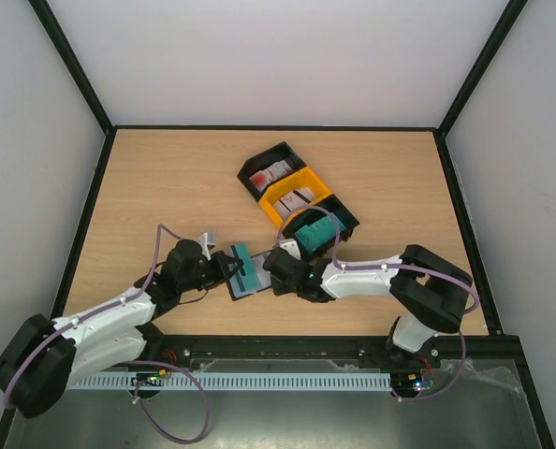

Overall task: Put the credit cards into the card holder
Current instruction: Insert the credit card into the card holder.

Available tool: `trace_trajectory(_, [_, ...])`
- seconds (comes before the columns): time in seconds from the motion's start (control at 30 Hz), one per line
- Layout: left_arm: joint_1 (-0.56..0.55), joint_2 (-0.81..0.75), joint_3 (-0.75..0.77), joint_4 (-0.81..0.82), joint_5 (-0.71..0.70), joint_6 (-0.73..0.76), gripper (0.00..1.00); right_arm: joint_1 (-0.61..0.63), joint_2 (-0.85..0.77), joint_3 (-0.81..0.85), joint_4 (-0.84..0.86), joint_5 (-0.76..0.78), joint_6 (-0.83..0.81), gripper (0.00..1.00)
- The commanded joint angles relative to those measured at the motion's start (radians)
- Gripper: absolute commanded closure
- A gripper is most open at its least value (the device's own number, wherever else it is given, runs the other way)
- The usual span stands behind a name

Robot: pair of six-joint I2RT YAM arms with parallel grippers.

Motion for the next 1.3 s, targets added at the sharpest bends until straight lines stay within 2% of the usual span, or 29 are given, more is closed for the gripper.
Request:
trace_trajectory(0.0, [-0.022, 0.045, -0.029, 0.1, -0.03, -0.043, 0.97, -0.002, 0.03, 0.023, -0.028, -0.003, 0.011, 0.58])
trace_trajectory(0.23, [-0.037, 0.078, -0.038, 0.068, -0.039, -0.065, 0.97, -0.001, 0.056, 0.023, -0.025, -0.033, 0.057, 0.67])
trace_trajectory(0.57, [-0.101, 0.156, -0.055, 0.094, -0.081, -0.126, 0.97, -0.01, 0.075, 0.028, -0.015, -0.064, 0.145, 0.71])
trace_trajectory(1.07, [-0.122, 0.318, -0.065, 0.235, -0.083, -0.198, 0.97, -0.021, 0.085, 0.014, 0.009, -0.099, 0.172, 0.71])
trace_trajectory(1.27, [-0.122, 0.365, -0.059, 0.296, -0.084, -0.195, 0.97, -0.022, 0.088, 0.001, 0.021, -0.113, 0.171, 0.79])
